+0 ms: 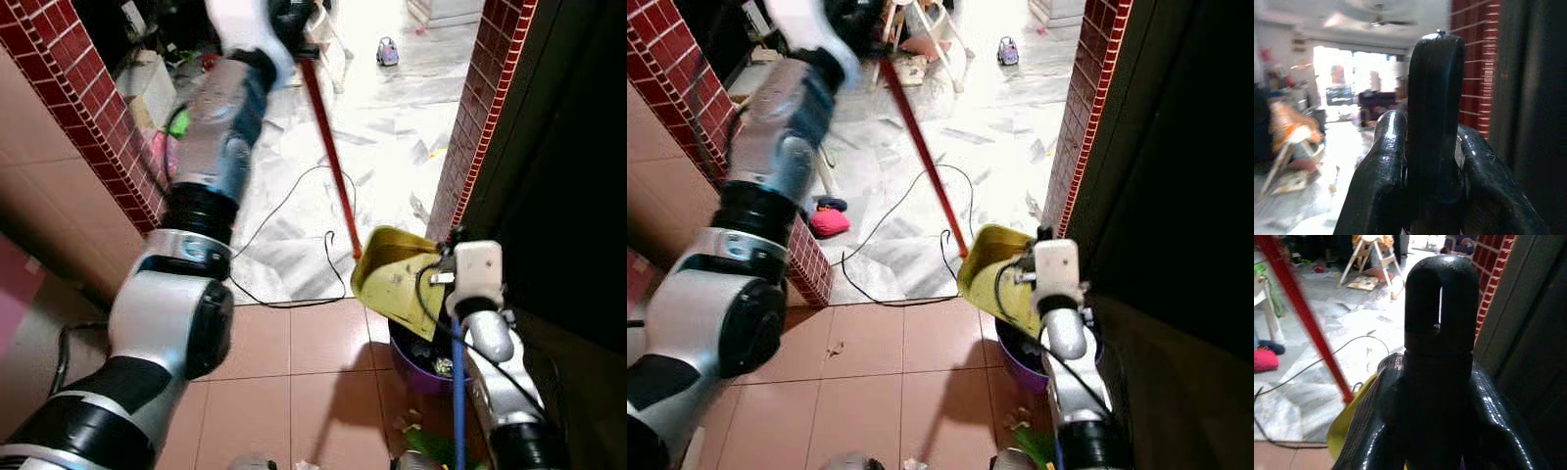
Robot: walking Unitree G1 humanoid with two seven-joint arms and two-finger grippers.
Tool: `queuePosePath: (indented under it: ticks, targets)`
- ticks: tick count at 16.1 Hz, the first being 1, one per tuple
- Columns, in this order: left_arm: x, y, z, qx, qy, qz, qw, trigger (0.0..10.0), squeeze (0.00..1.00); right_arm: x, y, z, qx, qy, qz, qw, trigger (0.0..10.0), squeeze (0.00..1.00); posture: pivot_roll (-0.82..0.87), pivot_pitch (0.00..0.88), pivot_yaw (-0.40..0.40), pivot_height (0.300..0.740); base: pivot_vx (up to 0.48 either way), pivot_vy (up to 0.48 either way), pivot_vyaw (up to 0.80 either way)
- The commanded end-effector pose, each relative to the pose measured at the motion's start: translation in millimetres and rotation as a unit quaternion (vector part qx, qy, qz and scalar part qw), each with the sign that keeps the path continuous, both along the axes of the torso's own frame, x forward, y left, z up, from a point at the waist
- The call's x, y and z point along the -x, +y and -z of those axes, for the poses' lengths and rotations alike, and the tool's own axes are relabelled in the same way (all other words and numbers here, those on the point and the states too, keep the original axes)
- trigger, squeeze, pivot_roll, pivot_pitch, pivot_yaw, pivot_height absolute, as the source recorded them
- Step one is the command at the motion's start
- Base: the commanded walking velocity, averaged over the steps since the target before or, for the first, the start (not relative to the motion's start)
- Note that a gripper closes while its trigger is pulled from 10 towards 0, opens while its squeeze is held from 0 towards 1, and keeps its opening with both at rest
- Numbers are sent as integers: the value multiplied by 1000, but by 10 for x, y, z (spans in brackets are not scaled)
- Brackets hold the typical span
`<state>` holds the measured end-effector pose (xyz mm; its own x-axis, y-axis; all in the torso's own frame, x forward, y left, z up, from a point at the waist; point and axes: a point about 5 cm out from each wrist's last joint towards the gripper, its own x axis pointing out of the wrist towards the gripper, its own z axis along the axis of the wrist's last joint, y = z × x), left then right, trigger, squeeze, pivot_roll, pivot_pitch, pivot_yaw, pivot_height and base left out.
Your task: Sweep floor
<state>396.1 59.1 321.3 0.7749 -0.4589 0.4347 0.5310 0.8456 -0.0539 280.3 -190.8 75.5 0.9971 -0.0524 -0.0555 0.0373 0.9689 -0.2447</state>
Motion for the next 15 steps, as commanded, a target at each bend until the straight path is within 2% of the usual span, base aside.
queuePosePath:
  ticks: [1,3,4,7,9,15]
  targets:
    - [10,-140,170,-65,16,27,997,10000,0,25,71,86,1,19,-17,1000,10000,0,-92,0,165,740,0,0,0]
    - [153,-359,227,-129,-33,84,988,10000,0,68,95,196,16,45,-25,999,10000,0,-90,0,170,740,0,0,0]
    - [267,-480,279,-166,-70,120,976,10000,0,71,66,228,18,57,-14,998,10000,0,-90,0,171,740,0,0,0]
    - [494,-653,392,-214,-133,168,953,10000,0,54,52,232,18,60,-14,998,10000,0,-87,0,170,740,0,0,0]
    - [536,-677,401,-215,-143,172,951,10000,0,46,57,235,18,60,-15,998,10000,0,-85,0,168,740,0,0,0]
    - [575,-662,325,-186,-142,168,958,10000,0,19,37,242,16,63,-17,998,10000,0,-82,0,154,740,0,0,0]
